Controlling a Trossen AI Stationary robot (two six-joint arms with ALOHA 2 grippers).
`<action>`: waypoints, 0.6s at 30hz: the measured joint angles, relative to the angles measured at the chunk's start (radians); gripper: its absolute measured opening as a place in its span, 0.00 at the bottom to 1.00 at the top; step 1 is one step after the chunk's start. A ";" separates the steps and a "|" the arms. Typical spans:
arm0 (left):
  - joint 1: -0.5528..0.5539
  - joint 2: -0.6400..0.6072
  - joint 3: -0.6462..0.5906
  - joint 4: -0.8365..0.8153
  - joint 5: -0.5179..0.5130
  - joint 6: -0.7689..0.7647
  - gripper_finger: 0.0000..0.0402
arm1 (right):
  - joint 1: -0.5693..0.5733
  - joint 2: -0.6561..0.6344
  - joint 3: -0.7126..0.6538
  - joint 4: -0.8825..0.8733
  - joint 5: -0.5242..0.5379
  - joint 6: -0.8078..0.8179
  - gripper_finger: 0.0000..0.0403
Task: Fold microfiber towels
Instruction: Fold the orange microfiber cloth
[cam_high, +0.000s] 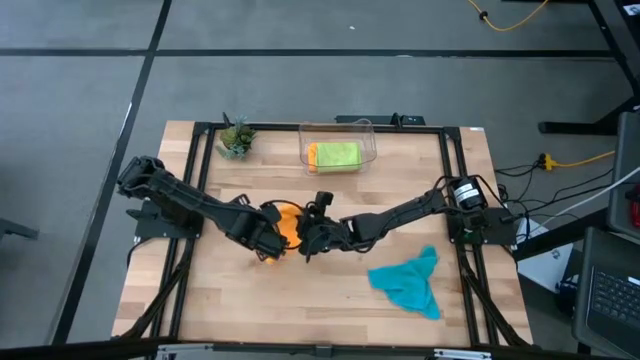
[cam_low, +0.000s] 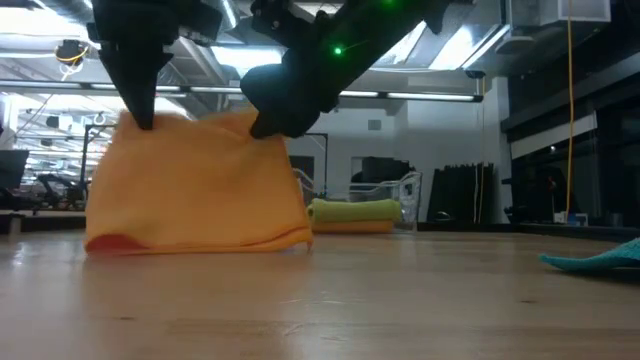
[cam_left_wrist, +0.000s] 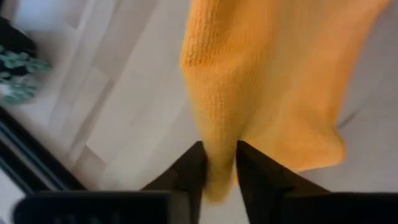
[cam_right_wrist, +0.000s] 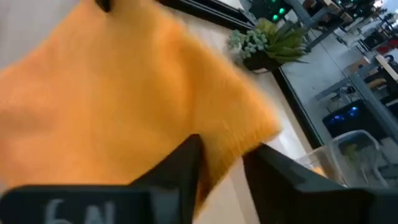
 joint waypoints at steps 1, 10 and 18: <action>0.006 0.000 0.000 -0.009 -0.011 0.004 0.24 | -0.006 0.000 0.009 -0.017 0.000 0.004 0.32; 0.058 0.000 0.000 -0.156 -0.110 -0.061 0.45 | -0.041 0.000 0.150 -0.351 0.001 0.056 0.51; 0.035 0.000 0.000 -0.248 0.060 -0.103 0.45 | -0.055 0.000 0.361 -1.129 -0.119 0.247 0.53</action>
